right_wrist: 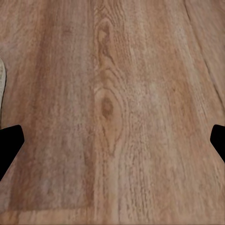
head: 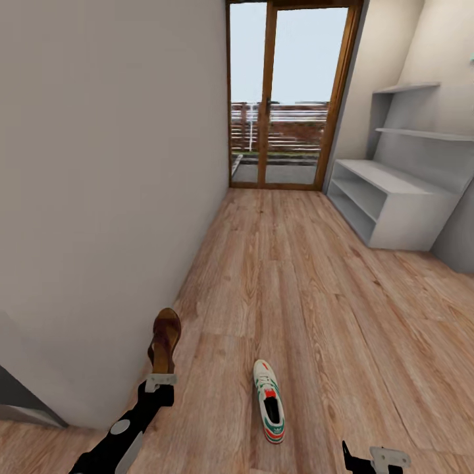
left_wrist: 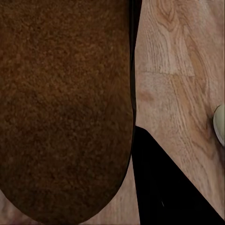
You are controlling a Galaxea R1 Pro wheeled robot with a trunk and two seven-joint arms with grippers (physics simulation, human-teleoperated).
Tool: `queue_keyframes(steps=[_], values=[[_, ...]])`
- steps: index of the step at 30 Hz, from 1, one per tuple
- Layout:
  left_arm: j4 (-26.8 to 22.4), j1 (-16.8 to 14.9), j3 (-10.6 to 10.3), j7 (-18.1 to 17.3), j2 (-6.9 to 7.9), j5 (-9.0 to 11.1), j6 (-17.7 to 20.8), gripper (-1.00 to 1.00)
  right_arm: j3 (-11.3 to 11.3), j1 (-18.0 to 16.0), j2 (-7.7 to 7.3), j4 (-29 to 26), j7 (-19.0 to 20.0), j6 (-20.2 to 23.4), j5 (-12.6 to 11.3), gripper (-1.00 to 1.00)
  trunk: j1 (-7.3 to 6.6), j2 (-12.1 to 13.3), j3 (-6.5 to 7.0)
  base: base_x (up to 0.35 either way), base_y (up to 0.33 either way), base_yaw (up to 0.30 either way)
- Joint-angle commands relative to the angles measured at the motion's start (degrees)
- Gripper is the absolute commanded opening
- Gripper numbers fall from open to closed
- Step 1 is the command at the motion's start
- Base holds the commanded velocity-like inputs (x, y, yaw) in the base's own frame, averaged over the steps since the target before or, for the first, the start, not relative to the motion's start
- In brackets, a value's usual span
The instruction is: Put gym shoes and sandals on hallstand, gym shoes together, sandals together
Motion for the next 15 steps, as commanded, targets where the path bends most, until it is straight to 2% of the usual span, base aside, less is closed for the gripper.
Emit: queue_keyframes(steps=[1,4,6,8,11,14,15], values=[[-0.1,-0.1,-0.4,-0.1,-0.04,0.4,-0.1,-1.0,-0.1,0.0,0.02,0.1,0.0,-0.1,0.0,1.0,-0.01,0.0,-0.05,0.006,0.001,0.0],[-0.7,-0.8,-1.3,-0.1,-1.13,0.4,0.4,-1.0,-0.1,0.0,0.07,0.1,0.1,-0.1,0.0,1.0,-0.01,0.0,-0.05,0.003,0.001,0.0],[-1.5,-1.8,-1.7,0.0,-2.39,0.4,0.7,-1.0,0.4,-0.1,0.51,-0.1,0.2,0.0,0.0,1.0,-0.01,0.0,-0.05,0.001,0.0,0.0],[-2.9,-3.7,-2.0,0.1,-3.85,0.4,2.1,-1.0,2.0,-0.1,1.53,-1.5,0.1,0.2,0.1,1.0,-0.01,0.0,-0.05,0.0,0.0,0.0],[-4.0,-5.8,-2.1,0.1,-4.54,0.3,4.9,-1.0,3.6,-0.5,2.39,-3.3,0.0,1.2,0.1,1.0,-0.01,0.0,-0.05,0.0,0.0,0.0],[-5.0,-7.7,-2.2,0.0,-5.26,0.3,8.4,-1.0,5.0,-1.9,2.97,-5.5,-0.1,4.1,0.1,1.0,-0.01,0.0,-0.05,0.0,0.0,0.0],[-5.4,-8.5,-2.2,0.0,-5.58,0.3,10.0,-1.0,5.7,-3.0,3.39,-6.8,-0.1,6.6,0.0,1.0,-0.01,0.0,-0.05,0.0,0.0,0.0]])
